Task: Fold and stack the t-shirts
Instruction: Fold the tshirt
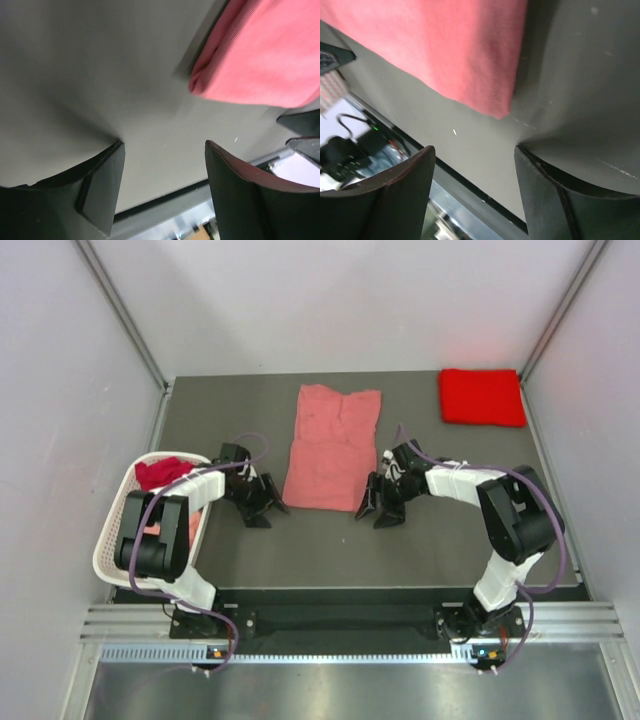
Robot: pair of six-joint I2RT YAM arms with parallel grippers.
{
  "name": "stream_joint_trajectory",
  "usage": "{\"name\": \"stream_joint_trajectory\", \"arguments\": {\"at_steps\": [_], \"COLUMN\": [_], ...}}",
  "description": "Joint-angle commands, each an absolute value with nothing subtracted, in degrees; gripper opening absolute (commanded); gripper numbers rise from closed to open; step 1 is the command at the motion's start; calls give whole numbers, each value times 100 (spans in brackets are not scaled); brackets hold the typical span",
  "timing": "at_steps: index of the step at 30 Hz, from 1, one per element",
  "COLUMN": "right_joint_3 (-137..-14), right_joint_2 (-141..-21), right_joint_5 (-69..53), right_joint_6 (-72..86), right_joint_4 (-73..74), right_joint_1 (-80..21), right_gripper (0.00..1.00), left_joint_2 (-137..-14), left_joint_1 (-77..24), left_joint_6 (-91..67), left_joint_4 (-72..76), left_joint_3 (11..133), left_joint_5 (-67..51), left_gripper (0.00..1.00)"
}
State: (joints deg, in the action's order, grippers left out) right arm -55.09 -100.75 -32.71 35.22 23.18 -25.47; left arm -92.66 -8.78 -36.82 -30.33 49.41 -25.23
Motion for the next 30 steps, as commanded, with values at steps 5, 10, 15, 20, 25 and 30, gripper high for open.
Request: {"name": "stream_joint_trajectory", "arguments": {"at_steps": [5, 10, 15, 20, 25, 30], "right_joint_3": [-4825, -4956, -5097, -5106, -5177, -5054], "right_joint_2": [-9967, -10055, -10160, -10327, -10494, -10284], "right_joint_5": [-2128, -1750, -1608, -1644, -1749, -1784], "right_joint_6": [4798, 4861, 4816, 4808, 4746, 4484], "right_joint_4": [634, 650, 940, 932, 931, 1186], "right_joint_1": [-2514, -2514, -2399, -2382, -2382, -2487], "right_gripper": [63, 57, 53, 51, 38, 8], "left_joint_2": [-9544, -9642, -9957, -10256, -10459, -10310], "left_joint_1": [-932, -932, -932, -958, -1046, -1195], "left_joint_6": [-4078, -4184, -4175, -4192, -4113, -3745], "left_joint_4": [-2145, -1961, -1881, -1767, -1670, -1923], "left_joint_3": [4904, 4878, 5071, 5142, 5229, 5247], "left_joint_5": [-1811, -1617, -1643, -1907, -2065, -1847], "left_gripper": [68, 63, 63, 60, 39, 0]}}
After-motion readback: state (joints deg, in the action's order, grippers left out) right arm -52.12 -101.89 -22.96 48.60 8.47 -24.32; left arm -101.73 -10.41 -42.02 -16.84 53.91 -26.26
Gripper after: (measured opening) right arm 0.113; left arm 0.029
